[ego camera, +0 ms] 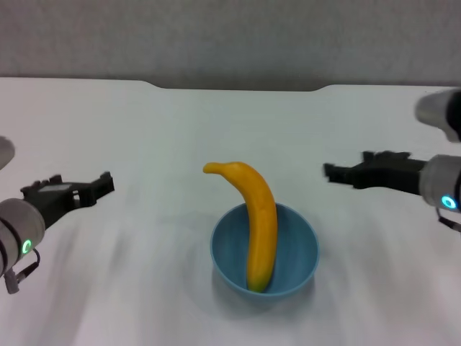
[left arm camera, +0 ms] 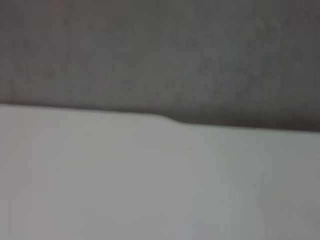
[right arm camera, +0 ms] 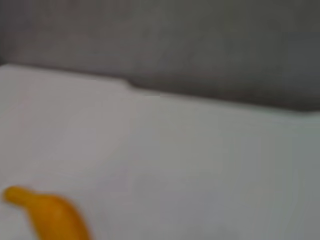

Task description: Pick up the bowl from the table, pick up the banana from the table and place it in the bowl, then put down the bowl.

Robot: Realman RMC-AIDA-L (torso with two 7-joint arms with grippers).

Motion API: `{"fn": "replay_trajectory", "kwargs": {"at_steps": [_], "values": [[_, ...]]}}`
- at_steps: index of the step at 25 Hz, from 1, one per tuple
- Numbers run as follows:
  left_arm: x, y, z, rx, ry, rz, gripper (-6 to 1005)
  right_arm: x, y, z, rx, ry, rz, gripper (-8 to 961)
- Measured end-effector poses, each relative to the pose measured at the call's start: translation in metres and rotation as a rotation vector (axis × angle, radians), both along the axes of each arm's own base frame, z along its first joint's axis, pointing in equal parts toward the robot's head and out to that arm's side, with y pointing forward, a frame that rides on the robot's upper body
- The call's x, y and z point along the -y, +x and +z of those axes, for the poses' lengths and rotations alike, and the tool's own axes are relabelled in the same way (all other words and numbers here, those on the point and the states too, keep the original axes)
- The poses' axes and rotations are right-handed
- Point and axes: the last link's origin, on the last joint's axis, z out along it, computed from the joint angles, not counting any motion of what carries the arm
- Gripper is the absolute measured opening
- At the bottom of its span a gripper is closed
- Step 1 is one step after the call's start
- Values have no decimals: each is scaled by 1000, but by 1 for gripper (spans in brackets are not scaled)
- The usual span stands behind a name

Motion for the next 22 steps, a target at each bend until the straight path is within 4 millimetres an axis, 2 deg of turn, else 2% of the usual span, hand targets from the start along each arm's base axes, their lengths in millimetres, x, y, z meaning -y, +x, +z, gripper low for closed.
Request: {"fn": "replay_trajectory", "kwargs": {"at_steps": [5,9,14,17,22], "values": [[5,-13,-6,3,54,-67,905,12,20,-5,28,172,55,885],[12,-28,-19,4,93,-151,905,17,28,-12,73,209,84,868],[22,-42,-24,27,171,-264,905,20,44,-22,105,266,46,856],[28,-53,-25,28,196,-299,905,25,46,-29,162,322,82,856],[30,-59,-30,26,192,-314,906,41,49,-38,259,458,162,857]]}}
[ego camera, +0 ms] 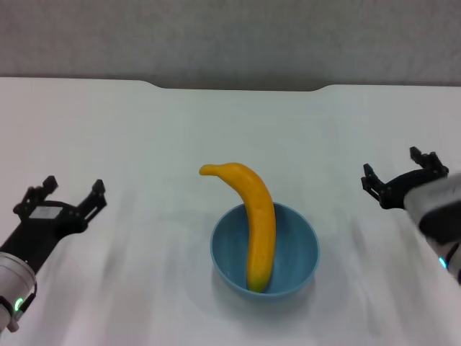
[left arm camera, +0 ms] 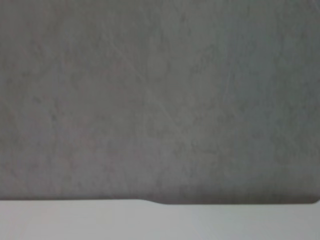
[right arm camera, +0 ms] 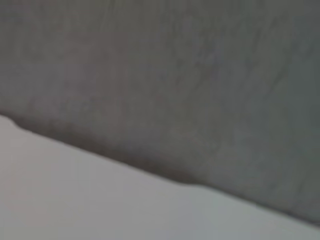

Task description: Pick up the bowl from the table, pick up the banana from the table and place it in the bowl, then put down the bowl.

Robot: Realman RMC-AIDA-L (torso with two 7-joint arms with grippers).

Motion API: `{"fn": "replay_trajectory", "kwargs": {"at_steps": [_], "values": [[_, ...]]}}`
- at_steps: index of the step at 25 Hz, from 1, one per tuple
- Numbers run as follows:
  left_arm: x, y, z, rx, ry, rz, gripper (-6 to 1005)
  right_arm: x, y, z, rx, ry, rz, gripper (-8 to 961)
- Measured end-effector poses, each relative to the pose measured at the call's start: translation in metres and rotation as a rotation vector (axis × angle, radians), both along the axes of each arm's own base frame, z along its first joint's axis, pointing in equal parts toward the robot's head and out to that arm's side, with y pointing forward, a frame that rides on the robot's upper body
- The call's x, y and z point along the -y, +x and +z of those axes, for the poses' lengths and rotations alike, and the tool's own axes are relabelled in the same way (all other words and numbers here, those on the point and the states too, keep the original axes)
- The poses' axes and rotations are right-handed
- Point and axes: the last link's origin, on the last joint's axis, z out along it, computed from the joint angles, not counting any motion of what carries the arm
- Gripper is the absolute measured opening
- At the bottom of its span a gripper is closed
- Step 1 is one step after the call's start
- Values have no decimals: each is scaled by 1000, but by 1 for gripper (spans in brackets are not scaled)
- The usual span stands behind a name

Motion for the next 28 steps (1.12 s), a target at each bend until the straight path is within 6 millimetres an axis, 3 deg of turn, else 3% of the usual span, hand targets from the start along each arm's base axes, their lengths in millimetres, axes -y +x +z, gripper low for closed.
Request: {"fn": "replay_trajectory", "kwargs": {"at_steps": [5,11,15,22,28], "values": [[3,-3,-11,-17,-38,-13,906,18,2,-10,61,74,150,857],[8,0,-22,-26,-78,-52,905,35,14,0,-83,119,315,857],[9,2,-27,-34,-95,-67,905,34,21,0,-126,87,307,859],[13,3,-16,-9,-32,-119,906,35,27,4,-107,96,301,860],[10,-14,-12,18,-24,-35,906,38,33,8,-156,105,284,859]]}}
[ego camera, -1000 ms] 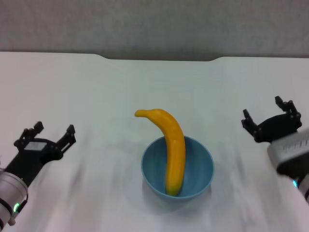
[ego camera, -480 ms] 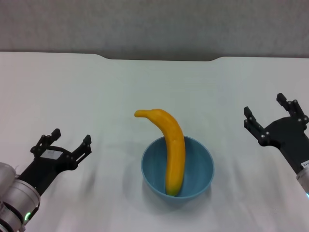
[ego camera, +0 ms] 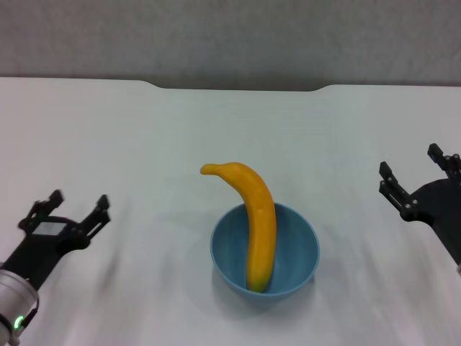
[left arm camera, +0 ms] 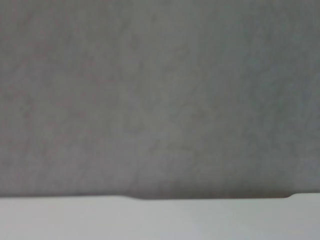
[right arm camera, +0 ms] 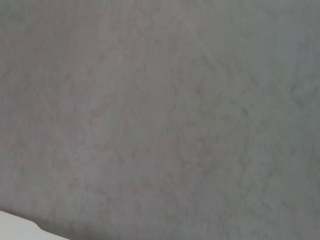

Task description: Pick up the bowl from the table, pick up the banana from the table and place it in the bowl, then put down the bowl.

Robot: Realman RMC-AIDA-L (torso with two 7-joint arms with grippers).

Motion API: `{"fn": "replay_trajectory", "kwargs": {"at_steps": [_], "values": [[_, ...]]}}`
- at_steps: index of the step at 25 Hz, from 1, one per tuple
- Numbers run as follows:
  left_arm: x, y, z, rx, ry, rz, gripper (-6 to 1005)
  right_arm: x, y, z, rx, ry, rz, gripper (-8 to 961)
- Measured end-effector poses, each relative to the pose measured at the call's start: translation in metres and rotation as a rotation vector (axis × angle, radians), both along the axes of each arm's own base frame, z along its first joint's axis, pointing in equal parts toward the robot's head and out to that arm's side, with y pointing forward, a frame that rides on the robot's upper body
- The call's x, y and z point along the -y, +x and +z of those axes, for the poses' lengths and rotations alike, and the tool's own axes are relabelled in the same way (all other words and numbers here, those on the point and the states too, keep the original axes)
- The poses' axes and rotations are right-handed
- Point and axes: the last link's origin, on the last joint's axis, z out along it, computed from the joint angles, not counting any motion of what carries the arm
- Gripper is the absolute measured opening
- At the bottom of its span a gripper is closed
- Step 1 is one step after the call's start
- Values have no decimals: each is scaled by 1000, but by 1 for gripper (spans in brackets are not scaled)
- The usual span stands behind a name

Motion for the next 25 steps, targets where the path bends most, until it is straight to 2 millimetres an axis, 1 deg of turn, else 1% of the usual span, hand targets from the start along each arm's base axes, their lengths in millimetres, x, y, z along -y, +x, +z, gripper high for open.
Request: {"fn": "replay_trajectory", "kwargs": {"at_steps": [4,6,9,14,20,25], "values": [[-1,-7,5,19,20,33,906,1,3,5,0,21,5,860],[0,-10,8,26,36,42,906,3,1,13,-11,66,38,861],[1,-12,11,23,53,40,905,4,0,18,-13,89,58,862],[2,-18,21,61,119,72,905,5,5,25,11,122,52,862],[2,-21,24,60,132,82,905,2,8,29,18,134,45,859],[2,-21,22,67,129,84,905,0,7,26,20,117,47,857]]}}
